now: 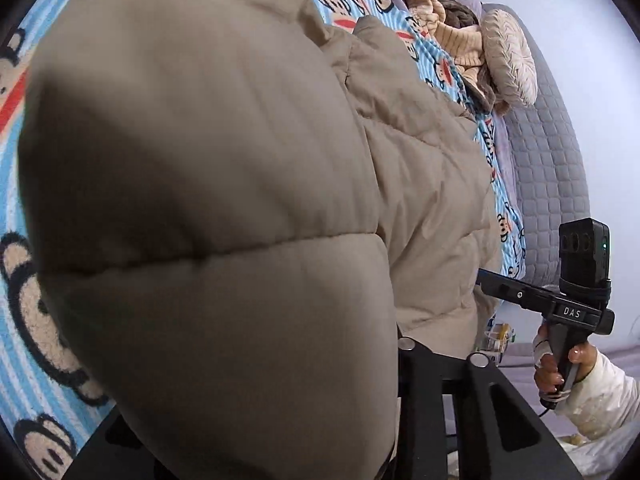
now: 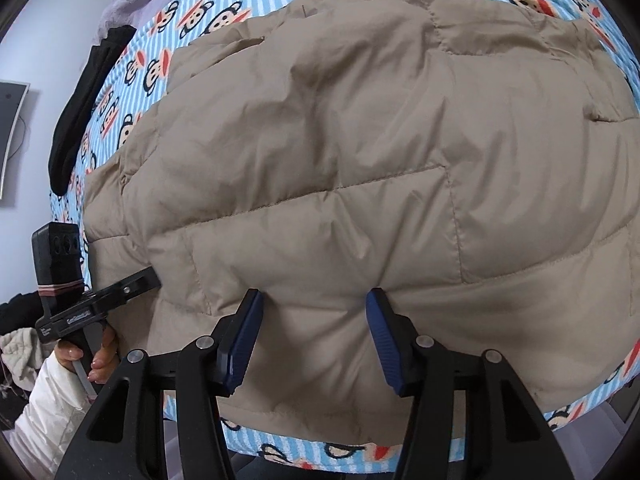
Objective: Fold large clothes
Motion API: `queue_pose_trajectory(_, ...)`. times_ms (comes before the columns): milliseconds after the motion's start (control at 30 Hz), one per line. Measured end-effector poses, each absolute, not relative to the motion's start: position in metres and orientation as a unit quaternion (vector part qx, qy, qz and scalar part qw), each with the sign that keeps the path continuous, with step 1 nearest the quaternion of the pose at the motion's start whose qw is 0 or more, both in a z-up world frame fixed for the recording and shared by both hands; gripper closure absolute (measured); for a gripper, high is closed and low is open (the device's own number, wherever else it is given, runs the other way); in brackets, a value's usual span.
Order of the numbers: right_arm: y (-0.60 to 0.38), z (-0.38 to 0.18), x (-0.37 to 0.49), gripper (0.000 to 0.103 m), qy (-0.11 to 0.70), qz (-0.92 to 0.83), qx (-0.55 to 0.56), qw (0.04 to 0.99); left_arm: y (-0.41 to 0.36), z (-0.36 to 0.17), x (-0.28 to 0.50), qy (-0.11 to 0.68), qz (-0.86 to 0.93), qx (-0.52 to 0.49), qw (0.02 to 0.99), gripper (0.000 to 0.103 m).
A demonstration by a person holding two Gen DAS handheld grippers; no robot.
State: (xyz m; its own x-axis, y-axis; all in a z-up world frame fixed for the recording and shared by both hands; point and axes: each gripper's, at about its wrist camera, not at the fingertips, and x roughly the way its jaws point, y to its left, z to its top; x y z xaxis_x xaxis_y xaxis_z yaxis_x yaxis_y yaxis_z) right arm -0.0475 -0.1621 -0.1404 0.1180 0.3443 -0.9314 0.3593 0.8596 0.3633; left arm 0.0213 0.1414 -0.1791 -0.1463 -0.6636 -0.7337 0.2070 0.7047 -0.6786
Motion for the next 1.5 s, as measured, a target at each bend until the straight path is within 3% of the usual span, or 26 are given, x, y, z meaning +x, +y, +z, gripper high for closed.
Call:
queue_pose_trajectory(67,-0.162,-0.128,-0.047,0.045,0.656,0.004,0.250,0.712,0.144,-0.167,0.018,0.671,-0.342,-0.178,0.633,0.076)
queue_pose_trajectory(133,-0.164,-0.113,-0.046,0.063,0.634,0.003,0.222,0.741,0.144,-0.153,0.014,0.667,-0.340,-0.181,0.638,0.076)
queue_pose_trajectory(167,-0.166,-0.107,-0.045,0.083,0.623,-0.001,0.207,0.754,0.143,-0.145,0.012,0.665,-0.339,-0.181,0.641,0.076)
queue_pose_trajectory(200,-0.169,-0.103,-0.043,0.088,0.614,-0.010,0.198,0.764,0.140,-0.136,0.010,0.662,-0.338,-0.179,0.644,0.076)
queue_pose_trajectory(600,-0.195,-0.161,0.023,0.091,0.567,0.001,0.257,0.783,0.066,-0.038,-0.016,0.643,-0.341,-0.153,0.669,0.076)
queue_pose_trajectory(900,-0.216,-0.192,0.027,0.098,0.572,0.011,0.330,0.751,-0.002,-0.009,-0.025,0.647,-0.352,-0.125,0.665,0.076)
queue_pose_trajectory(1167,-0.226,-0.155,-0.054,0.097,0.562,0.043,0.386,0.730,-0.035,0.003,-0.027,0.659,-0.347,-0.093,0.661,0.076)
queue_pose_trajectory(1367,-0.207,-0.177,-0.115,0.097,0.585,0.066,0.435,0.681,-0.073,-0.004,-0.041,0.670,-0.359,-0.049,0.648,0.076)
queue_pose_trajectory(1467,-0.205,-0.196,-0.120,0.097,0.594,0.064,0.453,0.662,-0.098,-0.006,-0.043,0.676,-0.369,-0.027,0.638,0.072)
queue_pose_trajectory(1500,-0.205,-0.197,-0.120,0.097,0.595,0.065,0.455,0.660,-0.106,-0.007,-0.042,0.677,-0.377,-0.026,0.631,0.064)
